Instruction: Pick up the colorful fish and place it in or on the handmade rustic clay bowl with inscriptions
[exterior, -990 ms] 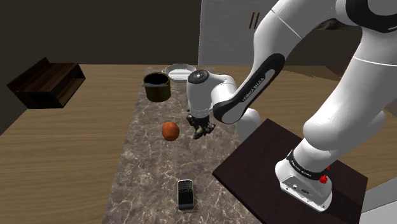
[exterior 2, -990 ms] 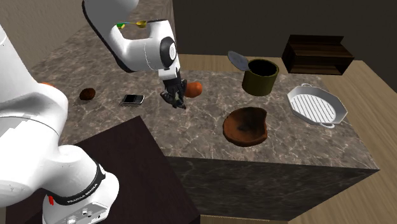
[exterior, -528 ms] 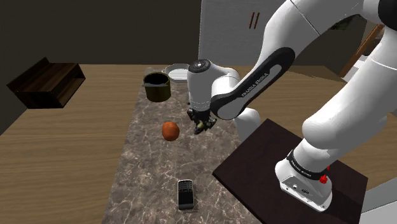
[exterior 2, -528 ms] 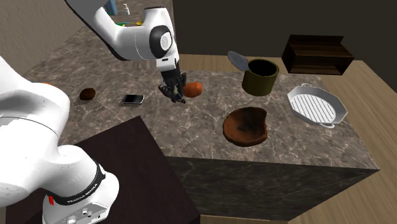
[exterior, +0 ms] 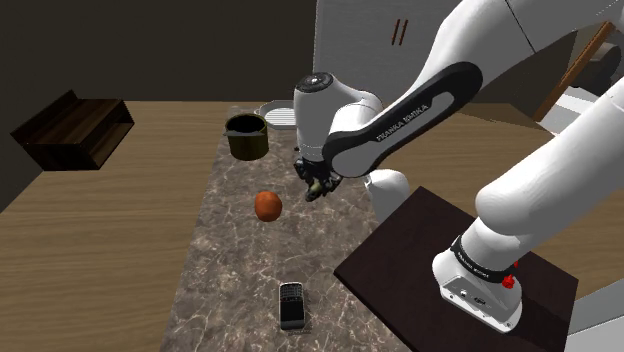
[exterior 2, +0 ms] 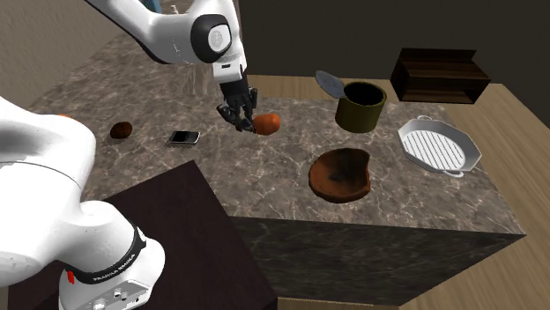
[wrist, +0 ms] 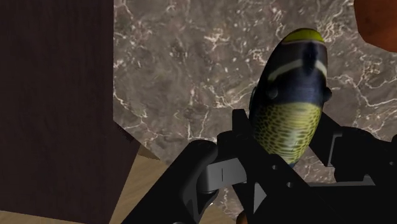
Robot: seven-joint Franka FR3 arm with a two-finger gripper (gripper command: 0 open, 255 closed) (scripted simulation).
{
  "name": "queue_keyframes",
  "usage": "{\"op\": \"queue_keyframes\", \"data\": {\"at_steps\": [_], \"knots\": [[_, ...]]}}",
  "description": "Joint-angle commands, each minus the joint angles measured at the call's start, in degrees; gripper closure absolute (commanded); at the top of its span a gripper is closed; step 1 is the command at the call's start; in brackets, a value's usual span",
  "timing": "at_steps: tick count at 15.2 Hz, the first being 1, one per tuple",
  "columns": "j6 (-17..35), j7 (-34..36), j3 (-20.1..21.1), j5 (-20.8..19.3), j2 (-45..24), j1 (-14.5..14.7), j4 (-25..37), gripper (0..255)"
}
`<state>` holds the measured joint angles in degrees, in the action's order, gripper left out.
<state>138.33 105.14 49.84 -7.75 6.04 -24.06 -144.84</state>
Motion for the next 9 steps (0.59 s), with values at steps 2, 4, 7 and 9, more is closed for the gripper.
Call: {"op": "queue_keyframes", "data": {"at_steps": [2,4,7,9], "knots": [[-2.33,-2.82,-0.85,3.32,2.74,0.89,0.65,255],[-3.3,-3.77,-1.25,4.43,3.77,1.3,0.93,255],[-2.47,-6.6,-3.51,1.7,1.78,-1.51,1.93,255],[-2.05,-8.26,-4.92,-0.31,0.14,-3.39,2.97,255]]}}
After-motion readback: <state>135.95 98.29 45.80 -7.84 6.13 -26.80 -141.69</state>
